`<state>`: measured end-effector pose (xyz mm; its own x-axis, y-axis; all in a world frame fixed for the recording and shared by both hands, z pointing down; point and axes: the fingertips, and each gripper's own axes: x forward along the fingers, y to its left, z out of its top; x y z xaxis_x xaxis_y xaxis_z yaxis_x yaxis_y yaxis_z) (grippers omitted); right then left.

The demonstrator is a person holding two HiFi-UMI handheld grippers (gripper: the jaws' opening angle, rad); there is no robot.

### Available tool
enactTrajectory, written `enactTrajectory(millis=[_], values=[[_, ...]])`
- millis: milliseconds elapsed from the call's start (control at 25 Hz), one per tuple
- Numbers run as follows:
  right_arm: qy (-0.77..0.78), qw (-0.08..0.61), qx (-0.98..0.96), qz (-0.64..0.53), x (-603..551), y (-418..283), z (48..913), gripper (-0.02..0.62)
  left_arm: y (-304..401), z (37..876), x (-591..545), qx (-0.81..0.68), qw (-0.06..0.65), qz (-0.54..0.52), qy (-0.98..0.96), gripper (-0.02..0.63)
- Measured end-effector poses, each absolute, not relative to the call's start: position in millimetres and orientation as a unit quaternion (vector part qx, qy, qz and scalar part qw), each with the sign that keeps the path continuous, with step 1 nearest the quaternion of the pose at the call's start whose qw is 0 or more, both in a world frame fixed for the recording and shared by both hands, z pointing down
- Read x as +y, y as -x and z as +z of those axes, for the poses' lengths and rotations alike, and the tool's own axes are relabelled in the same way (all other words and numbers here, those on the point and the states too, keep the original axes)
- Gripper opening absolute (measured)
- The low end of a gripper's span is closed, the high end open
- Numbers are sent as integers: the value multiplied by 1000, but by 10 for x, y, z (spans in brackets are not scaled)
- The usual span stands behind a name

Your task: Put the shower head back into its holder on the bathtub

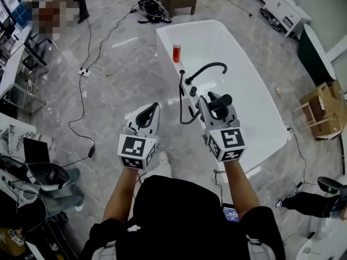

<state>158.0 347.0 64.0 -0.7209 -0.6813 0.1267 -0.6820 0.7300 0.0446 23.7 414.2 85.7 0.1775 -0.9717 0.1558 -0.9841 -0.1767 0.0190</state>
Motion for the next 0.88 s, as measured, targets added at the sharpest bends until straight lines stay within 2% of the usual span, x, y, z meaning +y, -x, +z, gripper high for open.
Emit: enactTrajectory(millis=[400,880], values=[[-392,77,-917,7,2809,-1054,662,114,287,916,3447,-613,74,53,-785,14],[-401,84,-912,22,2111,-887,730,114,399,1067,2743,-595,96,74,-795,14]])
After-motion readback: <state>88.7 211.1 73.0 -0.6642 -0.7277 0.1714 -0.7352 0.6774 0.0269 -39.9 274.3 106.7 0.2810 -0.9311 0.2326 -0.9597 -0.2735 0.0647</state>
